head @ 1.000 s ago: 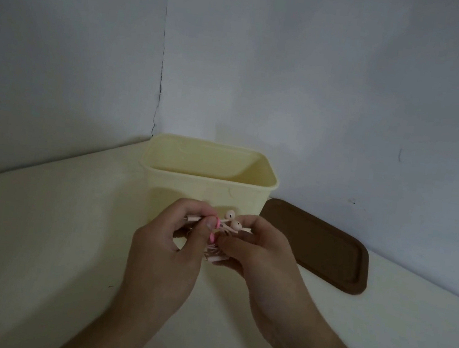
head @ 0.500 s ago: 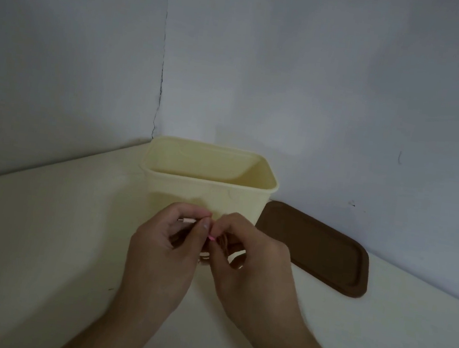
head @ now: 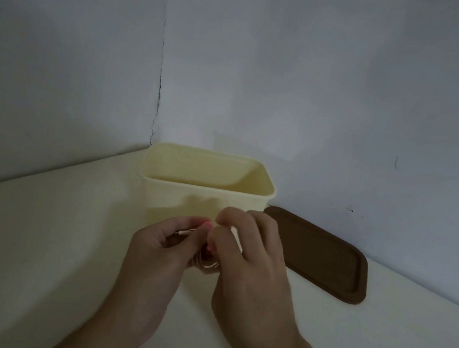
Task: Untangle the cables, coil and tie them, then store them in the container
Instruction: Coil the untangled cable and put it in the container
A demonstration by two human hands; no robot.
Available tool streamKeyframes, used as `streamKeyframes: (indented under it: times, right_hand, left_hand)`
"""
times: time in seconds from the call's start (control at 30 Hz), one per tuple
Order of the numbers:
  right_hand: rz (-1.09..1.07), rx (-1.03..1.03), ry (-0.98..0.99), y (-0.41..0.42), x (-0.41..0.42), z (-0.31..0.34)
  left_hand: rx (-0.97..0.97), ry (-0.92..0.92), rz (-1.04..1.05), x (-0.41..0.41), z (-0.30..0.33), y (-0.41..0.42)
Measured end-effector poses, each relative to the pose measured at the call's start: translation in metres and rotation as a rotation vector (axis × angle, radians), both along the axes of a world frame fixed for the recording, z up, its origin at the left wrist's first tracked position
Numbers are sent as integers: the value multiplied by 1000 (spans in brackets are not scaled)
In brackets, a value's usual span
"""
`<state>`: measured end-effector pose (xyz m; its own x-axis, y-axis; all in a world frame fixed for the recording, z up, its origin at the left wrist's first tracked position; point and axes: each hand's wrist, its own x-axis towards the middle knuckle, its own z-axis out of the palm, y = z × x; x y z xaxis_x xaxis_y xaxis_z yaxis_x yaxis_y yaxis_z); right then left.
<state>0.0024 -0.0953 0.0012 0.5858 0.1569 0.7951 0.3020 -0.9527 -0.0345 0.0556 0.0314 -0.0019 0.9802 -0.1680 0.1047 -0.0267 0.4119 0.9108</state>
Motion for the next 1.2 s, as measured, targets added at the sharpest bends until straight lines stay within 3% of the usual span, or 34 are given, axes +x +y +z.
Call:
streamKeyframes:
  times: [0.13, 0.27, 0.6, 0.83, 1.03, 1.2]
  right_hand:
    - [73, -53, 47, -1, 2, 0]
    - [62, 11, 99, -5, 4, 1]
    - [-45, -59, 75, -7, 4, 1]
    - [53, -113, 73, -11, 7, -2]
    - [29, -76, 23, -10, 5, -1]
    - [39, -26, 90, -8, 4, -1]
  left_hand:
    - [-97, 127, -148, 5, -1, 4]
    - [-34, 118, -191, 7, -4, 5]
    - [59, 54, -142, 5, -4, 1]
    - [104, 19, -122, 3, -6, 2]
    - [147, -17, -64, 2, -6, 0]
    - [209, -62, 14, 0, -5, 0]
